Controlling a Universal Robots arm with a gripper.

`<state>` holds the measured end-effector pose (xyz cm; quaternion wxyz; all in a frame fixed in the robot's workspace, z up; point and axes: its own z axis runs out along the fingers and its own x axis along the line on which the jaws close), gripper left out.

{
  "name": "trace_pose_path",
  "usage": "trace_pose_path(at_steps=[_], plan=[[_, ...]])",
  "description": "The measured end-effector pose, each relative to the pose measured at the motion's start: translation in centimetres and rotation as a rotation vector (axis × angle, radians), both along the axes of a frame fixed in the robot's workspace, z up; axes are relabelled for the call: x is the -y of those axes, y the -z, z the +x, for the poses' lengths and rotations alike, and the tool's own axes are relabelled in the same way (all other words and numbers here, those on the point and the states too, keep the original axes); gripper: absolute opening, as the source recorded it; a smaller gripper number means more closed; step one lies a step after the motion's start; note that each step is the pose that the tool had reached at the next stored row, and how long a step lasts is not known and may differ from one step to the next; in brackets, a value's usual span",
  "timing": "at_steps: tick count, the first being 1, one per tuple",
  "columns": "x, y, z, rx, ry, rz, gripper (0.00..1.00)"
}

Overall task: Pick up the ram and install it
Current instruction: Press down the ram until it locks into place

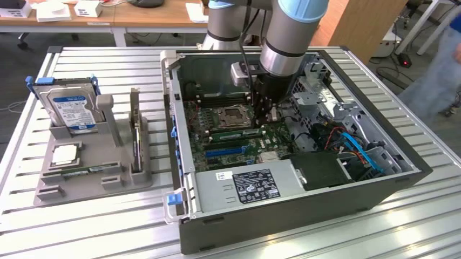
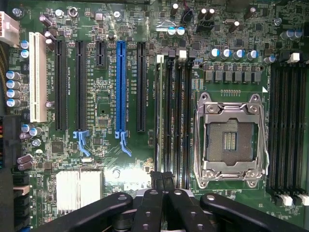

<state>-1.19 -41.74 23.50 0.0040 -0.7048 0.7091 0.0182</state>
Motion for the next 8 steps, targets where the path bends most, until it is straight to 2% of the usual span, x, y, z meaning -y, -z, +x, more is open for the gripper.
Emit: trace_pose_path(at_steps=[8], plan=[[0.0,0.43,0.0,0.0,0.0,0.0002,0.09]])
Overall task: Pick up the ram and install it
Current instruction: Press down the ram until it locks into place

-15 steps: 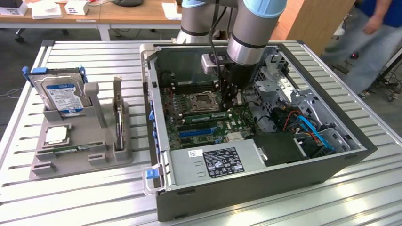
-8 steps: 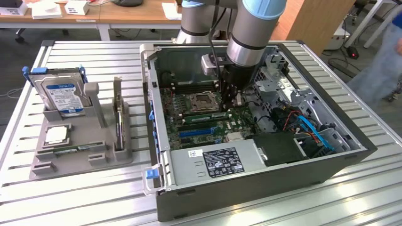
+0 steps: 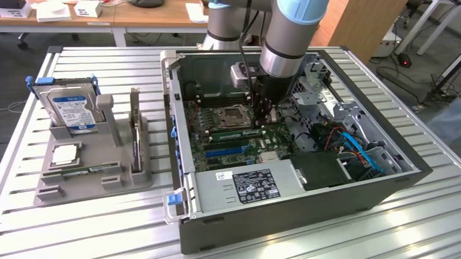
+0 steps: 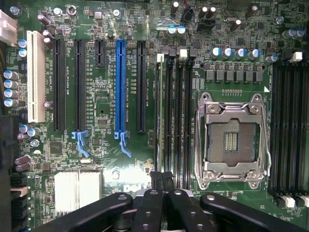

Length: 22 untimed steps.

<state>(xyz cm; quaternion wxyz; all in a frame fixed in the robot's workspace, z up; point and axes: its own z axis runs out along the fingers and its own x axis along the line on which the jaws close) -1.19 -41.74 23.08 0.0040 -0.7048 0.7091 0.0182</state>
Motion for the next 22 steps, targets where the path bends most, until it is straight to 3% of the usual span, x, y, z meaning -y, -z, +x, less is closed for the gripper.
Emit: trace_pose_path(at_steps=[22], plan=[[0.0,0.64,0.0,0.0,0.0,-0.0002,0.09]])
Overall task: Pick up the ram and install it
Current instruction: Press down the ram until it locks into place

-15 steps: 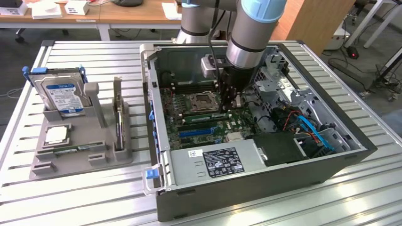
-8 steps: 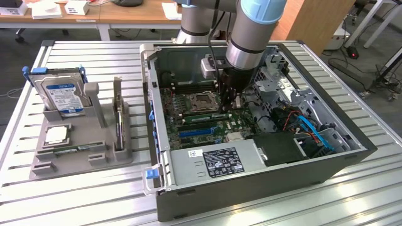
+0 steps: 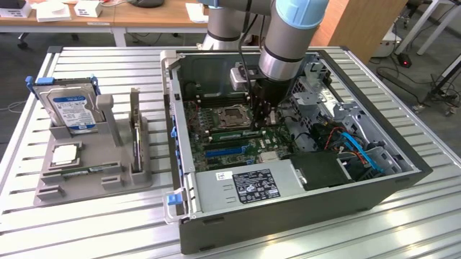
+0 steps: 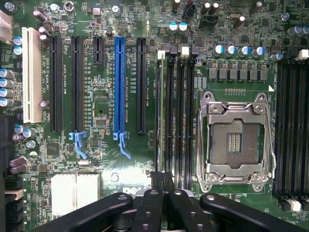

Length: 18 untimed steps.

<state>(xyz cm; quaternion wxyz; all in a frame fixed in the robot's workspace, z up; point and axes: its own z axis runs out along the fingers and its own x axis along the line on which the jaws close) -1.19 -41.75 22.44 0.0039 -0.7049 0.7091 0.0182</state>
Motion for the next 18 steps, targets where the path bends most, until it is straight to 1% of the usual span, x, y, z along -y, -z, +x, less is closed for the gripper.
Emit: trace_pose_path(at_steps=[18], plan=[[0.0,0.12,0.0,0.0001,0.0,0.0001,0.09]])
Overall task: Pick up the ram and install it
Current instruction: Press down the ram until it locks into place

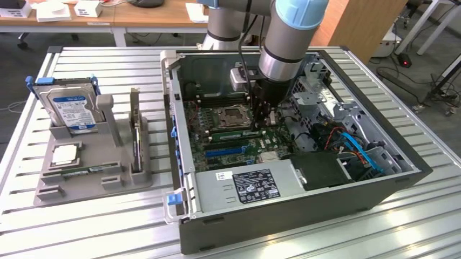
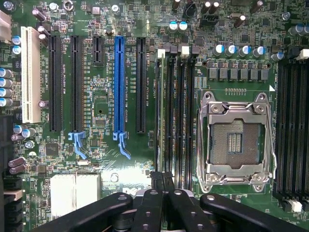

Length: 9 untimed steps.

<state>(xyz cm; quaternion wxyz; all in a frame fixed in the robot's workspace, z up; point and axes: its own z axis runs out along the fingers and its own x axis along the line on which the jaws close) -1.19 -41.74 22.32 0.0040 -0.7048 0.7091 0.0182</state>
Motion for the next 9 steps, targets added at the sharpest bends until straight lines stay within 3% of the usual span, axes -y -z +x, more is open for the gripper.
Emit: trace_pose_path(at_steps=[9], plan=[[0.0,-1.26,0.0,-0.0008,0.0,0.0001,0.09]])
